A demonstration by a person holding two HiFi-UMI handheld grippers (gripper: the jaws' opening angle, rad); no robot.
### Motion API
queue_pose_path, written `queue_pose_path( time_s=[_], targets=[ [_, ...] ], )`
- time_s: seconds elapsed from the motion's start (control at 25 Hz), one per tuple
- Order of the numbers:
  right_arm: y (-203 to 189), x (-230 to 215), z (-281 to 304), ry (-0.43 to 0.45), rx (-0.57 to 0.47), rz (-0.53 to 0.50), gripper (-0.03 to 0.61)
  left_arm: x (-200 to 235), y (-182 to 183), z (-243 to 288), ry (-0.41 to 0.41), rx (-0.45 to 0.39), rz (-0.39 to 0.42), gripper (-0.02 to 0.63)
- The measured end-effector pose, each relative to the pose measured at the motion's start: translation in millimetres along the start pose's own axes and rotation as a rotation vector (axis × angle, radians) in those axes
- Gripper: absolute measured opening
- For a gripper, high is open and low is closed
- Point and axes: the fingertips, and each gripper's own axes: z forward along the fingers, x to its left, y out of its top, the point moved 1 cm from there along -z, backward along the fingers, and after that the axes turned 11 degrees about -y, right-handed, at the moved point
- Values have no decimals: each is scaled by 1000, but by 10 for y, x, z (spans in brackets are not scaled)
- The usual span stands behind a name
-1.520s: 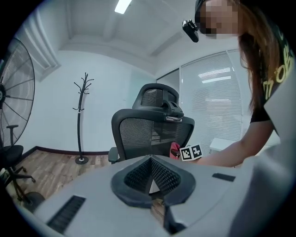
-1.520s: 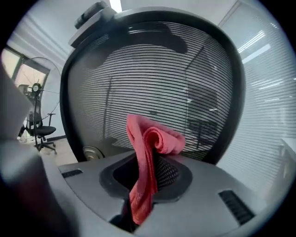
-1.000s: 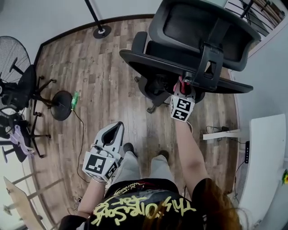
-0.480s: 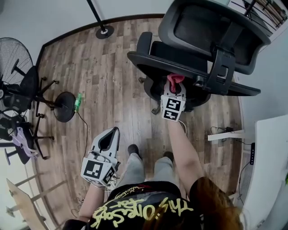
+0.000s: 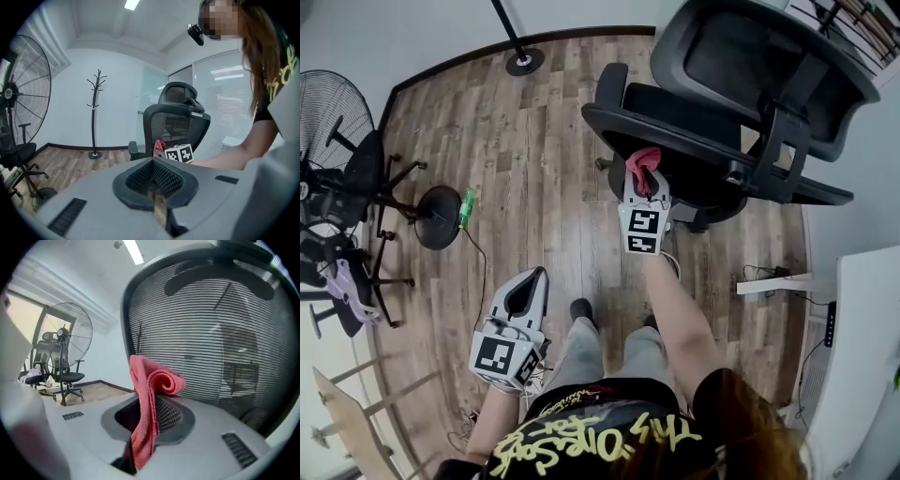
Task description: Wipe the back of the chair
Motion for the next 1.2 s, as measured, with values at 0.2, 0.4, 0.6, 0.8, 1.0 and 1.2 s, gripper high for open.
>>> queue_pose_path(
  time_s=[0.2,0.4,0.6,0.8,1.0,1.2],
  targets=[
    [35,217,-61,10,4,23,61,19,-4,-65,11,-7,-3,-8],
    [-2,320,-120,26,20,53,60,-2,2,-83,10,-11,3,-7],
    [55,447,-363,104,-4,41,61,-8,-13,-96,9,-2,-5,-8],
    [78,-197,-754,16,-39,118,61,-156,48,80,-35,-13,-6,-8],
    [-8,-1309,-1071,-128,-45,110,61,-452,127,374,-108,-22,21,-8],
    [-350,-2381,-1173,-289,39,78,61,-748,146,606,-156,-31,29,-8]
  ],
)
